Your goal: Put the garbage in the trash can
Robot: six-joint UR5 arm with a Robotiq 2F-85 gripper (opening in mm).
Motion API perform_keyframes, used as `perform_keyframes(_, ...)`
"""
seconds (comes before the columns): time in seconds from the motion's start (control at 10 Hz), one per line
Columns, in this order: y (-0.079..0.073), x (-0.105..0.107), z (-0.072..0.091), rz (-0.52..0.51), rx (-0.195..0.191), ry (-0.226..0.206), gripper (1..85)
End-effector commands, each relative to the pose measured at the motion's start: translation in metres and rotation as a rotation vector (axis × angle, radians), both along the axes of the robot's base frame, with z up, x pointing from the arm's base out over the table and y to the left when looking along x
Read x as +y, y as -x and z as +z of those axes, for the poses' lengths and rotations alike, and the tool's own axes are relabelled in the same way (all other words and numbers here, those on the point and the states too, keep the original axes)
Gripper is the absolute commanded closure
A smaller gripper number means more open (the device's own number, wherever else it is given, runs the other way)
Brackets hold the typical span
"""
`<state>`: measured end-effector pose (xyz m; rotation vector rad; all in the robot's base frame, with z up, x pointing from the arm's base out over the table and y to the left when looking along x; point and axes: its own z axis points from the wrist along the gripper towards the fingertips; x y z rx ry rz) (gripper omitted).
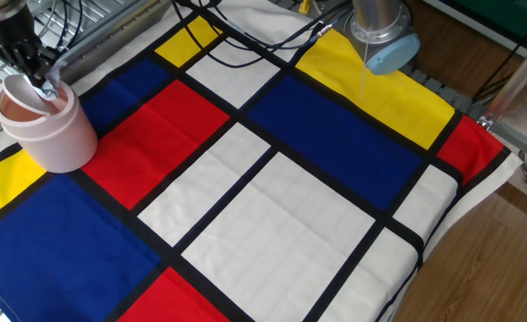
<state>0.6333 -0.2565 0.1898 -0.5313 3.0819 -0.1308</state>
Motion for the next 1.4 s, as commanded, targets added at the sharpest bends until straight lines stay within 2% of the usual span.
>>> perform_keyframes(0.0, 0.002, -0.003, 0.006, -0.001, 0.003, 0.005, 81.0)
perform_keyframes(0.3, 0.009, -0.011, 0.008, -0.005, 0.015, 0.023, 81.0)
perform_keyframes(0.6, 0.011, -0.008, 0.011, 0.051, 0.023, 0.006, 74.3)
perform_keyframes(0.7, 0.012, -0.013, 0.014, 0.078, 0.035, 0.023, 66.3)
perform_keyframes(0.8, 0.012, -0.014, 0.016, 0.087, 0.035, 0.03, 64.7)
perform_keyframes(1.0, 0.011, -0.013, 0.02, 0.122, 0.041, 0.028, 55.0)
perform_keyframes(1.2, 0.011, -0.003, 0.023, 0.167, 0.043, -0.005, 42.3)
perform_keyframes(1.3, 0.01, 0.0, 0.024, 0.182, 0.043, -0.015, 39.7)
